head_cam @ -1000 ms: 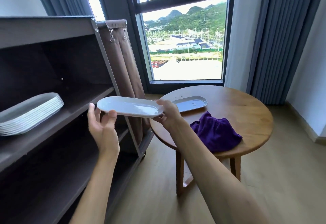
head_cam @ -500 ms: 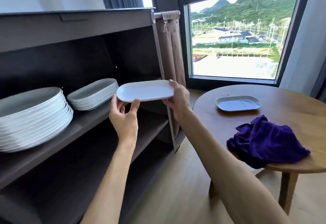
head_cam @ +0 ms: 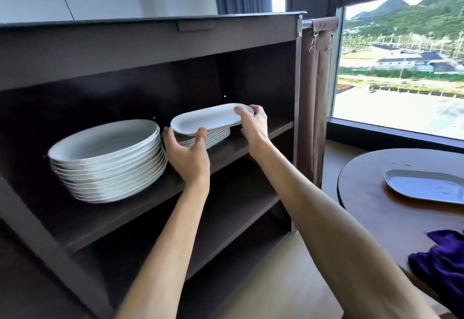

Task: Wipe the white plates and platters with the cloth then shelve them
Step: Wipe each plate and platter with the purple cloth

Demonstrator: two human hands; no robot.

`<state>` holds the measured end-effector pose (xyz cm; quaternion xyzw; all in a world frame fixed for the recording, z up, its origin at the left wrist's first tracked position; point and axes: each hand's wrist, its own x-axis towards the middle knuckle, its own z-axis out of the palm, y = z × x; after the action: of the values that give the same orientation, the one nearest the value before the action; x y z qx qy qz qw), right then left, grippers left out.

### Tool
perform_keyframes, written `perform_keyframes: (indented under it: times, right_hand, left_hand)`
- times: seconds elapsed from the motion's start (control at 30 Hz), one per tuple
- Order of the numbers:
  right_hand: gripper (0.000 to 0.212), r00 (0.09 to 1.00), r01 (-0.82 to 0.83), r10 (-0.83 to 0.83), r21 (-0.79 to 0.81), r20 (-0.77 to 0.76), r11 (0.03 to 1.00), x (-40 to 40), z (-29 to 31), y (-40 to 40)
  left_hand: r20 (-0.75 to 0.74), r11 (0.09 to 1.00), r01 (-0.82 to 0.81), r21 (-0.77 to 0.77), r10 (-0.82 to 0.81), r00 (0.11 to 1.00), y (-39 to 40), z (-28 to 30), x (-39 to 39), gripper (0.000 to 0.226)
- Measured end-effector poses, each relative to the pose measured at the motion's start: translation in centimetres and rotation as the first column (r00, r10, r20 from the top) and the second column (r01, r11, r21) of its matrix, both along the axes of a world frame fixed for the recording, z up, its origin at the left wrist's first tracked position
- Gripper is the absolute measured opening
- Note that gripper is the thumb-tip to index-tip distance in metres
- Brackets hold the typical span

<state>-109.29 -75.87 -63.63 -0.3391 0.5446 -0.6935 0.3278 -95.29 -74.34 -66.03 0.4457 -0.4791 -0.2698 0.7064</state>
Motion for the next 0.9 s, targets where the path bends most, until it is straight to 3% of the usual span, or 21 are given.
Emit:
perform_keyframes:
  times: [0.17, 0.37, 0.6, 0.73, 0.9]
  right_hand:
    - [0.077, 0.996, -0.089, 0.089, 0.015, 0.000, 0.996, 1.1, -0.6, -3.7]
    - [0.074, 0.992, -0.123, 0.124, 0.053, -0.027, 0.991, 1.3, -1.3, -6.6]
    - [0.063, 0.985, -0.133, 0.139, 0.061, -0.107, 0.989, 1.4, -1.8, -8.9]
    - [0.056, 0.979, -0.119, 0.126, 0.052, -0.159, 0.992, 1.4, -2.1, -9.8]
    - [0.057, 0.972, -0.090, 0.104, 0.074, -0.209, 0.993, 1.4, -2.6, -11.0]
  left_hand:
    - [0.021, 0.993, -0.110, 0.042, 0.109, 0.994, -1.8, -0.4, 0.0, 0.082]
    - [-0.062, 0.971, -0.200, 0.133, 0.210, 0.976, -3.2, 0.1, -1.1, 0.061]
    - [-0.038, 0.936, -0.281, 0.214, 0.295, 0.955, -4.2, -0.4, -1.4, 0.058]
    - [-0.111, 0.914, -0.299, 0.276, 0.339, 0.934, -4.8, -0.3, -1.8, 0.064]
    - [-0.034, 0.895, -0.343, 0.284, 0.367, 0.930, -5.5, -0.6, -2.1, 0.056]
